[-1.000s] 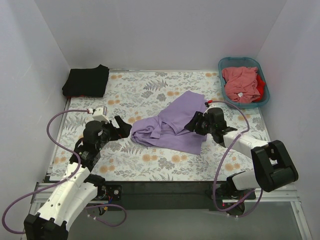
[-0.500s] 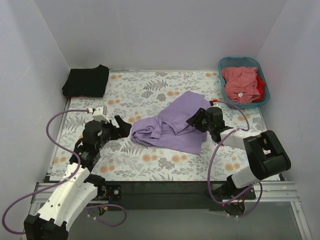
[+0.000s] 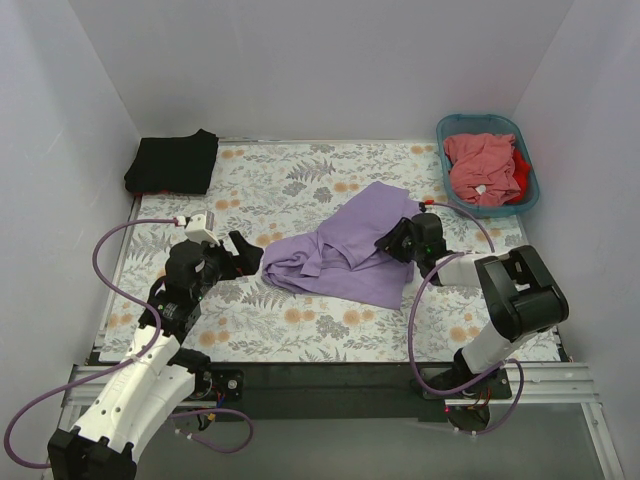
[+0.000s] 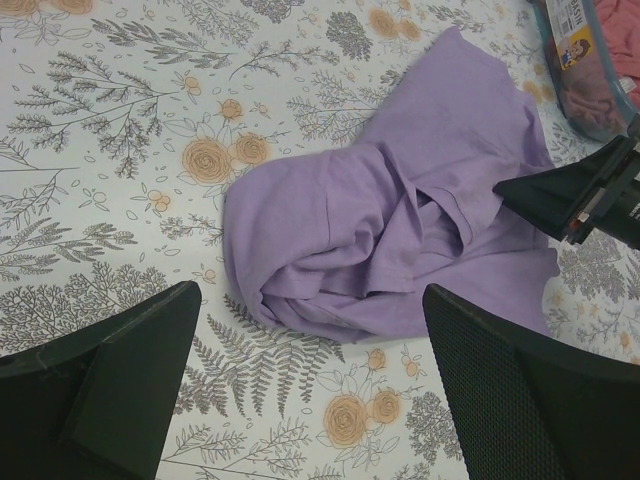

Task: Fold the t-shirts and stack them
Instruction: Flatten the tshirt out

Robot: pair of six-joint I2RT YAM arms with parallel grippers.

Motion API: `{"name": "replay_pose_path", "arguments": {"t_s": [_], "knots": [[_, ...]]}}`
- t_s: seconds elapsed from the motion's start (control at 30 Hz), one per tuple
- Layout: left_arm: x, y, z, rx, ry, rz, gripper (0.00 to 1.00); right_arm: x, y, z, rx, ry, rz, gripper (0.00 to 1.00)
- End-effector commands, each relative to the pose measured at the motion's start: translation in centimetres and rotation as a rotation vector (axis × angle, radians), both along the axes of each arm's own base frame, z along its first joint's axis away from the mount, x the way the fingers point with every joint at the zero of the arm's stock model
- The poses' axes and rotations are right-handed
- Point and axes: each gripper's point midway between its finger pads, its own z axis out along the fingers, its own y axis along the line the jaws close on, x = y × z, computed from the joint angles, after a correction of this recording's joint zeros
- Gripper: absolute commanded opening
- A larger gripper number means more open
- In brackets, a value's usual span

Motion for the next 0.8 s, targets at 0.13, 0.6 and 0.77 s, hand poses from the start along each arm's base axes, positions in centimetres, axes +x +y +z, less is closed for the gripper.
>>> {"name": "replay_pose_path", "arguments": {"t_s": [0.13, 0.6, 0.77], "knots": [[0.0, -0.2, 0.0, 0.009, -0.014, -0.018, 0.93, 2.8, 1.5, 4.5, 0.024, -0.158, 0.067, 0.29], [-0.1, -0.2, -0.1, 0.01, -0.012, -0.02, 0.93, 7.9, 10.5, 11.2, 0.138, -0.303, 0.281, 0.01], [-0.1, -0.2, -0.3, 0.012, -0.006, -0.024, 0.93, 11.3, 16.0, 12.9, 0.221, -0.338, 0.361, 0.01]]}}
